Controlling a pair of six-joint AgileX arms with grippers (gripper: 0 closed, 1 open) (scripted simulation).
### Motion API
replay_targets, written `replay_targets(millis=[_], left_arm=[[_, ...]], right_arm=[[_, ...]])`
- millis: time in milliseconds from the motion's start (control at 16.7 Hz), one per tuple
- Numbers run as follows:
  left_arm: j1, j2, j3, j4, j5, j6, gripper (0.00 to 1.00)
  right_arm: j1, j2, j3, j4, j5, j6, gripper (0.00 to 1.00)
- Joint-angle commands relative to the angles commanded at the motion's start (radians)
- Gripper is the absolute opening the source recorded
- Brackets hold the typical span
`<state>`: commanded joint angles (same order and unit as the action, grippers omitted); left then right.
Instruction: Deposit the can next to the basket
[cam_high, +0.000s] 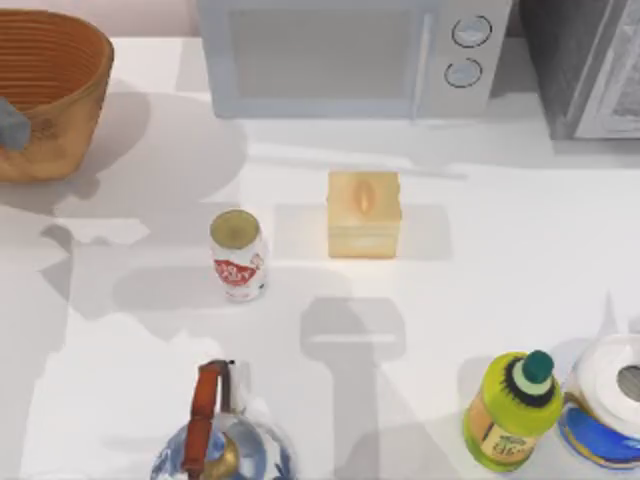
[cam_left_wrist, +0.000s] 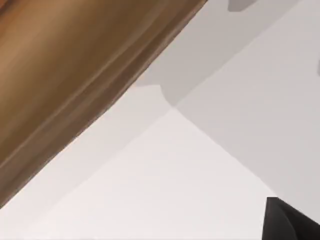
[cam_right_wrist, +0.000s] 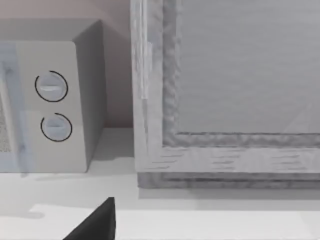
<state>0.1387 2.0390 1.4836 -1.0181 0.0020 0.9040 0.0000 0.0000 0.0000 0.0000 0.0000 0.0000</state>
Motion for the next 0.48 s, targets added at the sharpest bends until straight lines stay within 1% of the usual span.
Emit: replay_targets(millis=[240, 480], left_arm=[[-0.135, 0.043, 0.067, -0.035, -0.001, -0.254, 0.0], [-0.318, 0.088, 0.135, -0.079, 0.001, -0.614, 0.0]], right_arm=[[0.0, 0.0, 0.0, 0.0, 0.0, 0.0, 1.0], [0.0, 0.0, 0.0, 0.0, 0.0, 0.0, 1.0]])
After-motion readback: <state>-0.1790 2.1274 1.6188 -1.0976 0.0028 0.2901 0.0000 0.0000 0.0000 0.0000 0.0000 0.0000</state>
